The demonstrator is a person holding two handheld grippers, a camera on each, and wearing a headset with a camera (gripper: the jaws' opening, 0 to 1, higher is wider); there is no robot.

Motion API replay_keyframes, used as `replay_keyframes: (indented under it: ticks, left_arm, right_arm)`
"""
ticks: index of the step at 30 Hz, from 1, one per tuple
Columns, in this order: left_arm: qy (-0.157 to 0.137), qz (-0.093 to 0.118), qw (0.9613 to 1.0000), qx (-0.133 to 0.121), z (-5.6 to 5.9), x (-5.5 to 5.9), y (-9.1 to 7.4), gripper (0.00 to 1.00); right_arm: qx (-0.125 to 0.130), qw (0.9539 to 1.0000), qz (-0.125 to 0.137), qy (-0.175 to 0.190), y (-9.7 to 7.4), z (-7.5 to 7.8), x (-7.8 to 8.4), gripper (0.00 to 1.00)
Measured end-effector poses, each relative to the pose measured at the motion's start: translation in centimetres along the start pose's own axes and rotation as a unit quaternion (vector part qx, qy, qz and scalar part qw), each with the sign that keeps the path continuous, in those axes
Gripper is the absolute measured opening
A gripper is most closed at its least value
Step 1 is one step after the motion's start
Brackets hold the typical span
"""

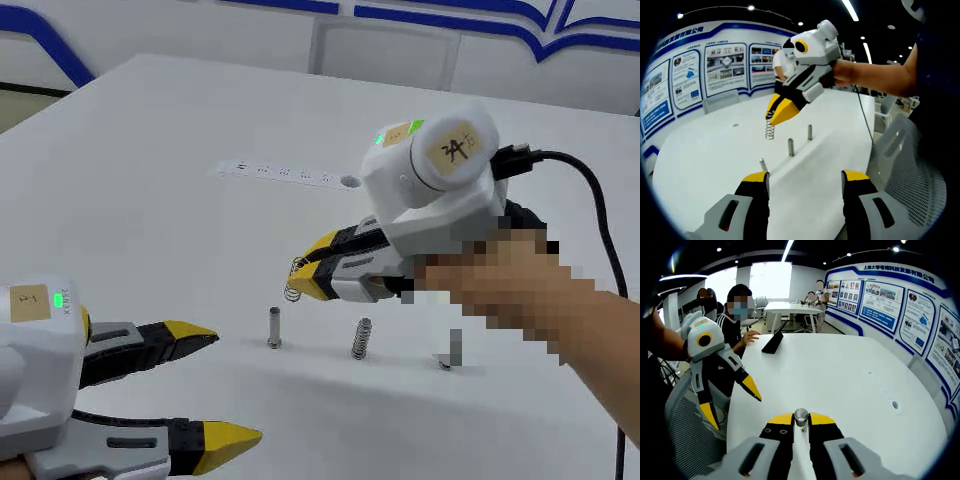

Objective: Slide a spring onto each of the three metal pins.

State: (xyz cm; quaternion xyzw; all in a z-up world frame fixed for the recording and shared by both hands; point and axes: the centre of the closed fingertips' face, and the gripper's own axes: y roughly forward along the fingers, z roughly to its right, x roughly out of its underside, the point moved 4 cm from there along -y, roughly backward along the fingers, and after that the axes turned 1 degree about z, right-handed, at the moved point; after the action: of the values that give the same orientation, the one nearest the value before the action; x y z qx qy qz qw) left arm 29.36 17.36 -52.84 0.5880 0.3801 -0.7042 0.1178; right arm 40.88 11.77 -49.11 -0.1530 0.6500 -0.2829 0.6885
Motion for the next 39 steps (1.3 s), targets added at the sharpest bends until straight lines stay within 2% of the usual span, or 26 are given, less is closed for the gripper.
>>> replay_keyframes:
  ticks: [3, 14, 23, 39]
  left_arm:
    - [-0.001, 0.001, 1.0000, -0.001, -0.1, 0.0, 0.0, 0.60]
    - [-0.005, 0.000, 1.0000, -0.003, -0.3, 0.2, 0.0, 0.61]
    - [-0.007, -0.002, 0.9999, -0.008, -0.4, 0.3, -0.3, 0.61]
    - [-0.009, -0.007, 0.9999, -0.008, -0.5, 0.4, -0.3, 0.60]
  right_arm:
    - [0.007, 1.0000, -0.006, 0.000, 1.0, 0.3, 0.3, 0.12]
    - [0.002, 0.9994, -0.033, 0.014, 4.2, 0.7, 1.8, 0.12]
    - [0.006, 0.9988, -0.038, 0.029, 5.2, 1.3, 2.7, 0.12]
    - [0.001, 0.9978, -0.050, 0.042, 6.7, 1.1, 4.1, 0.12]
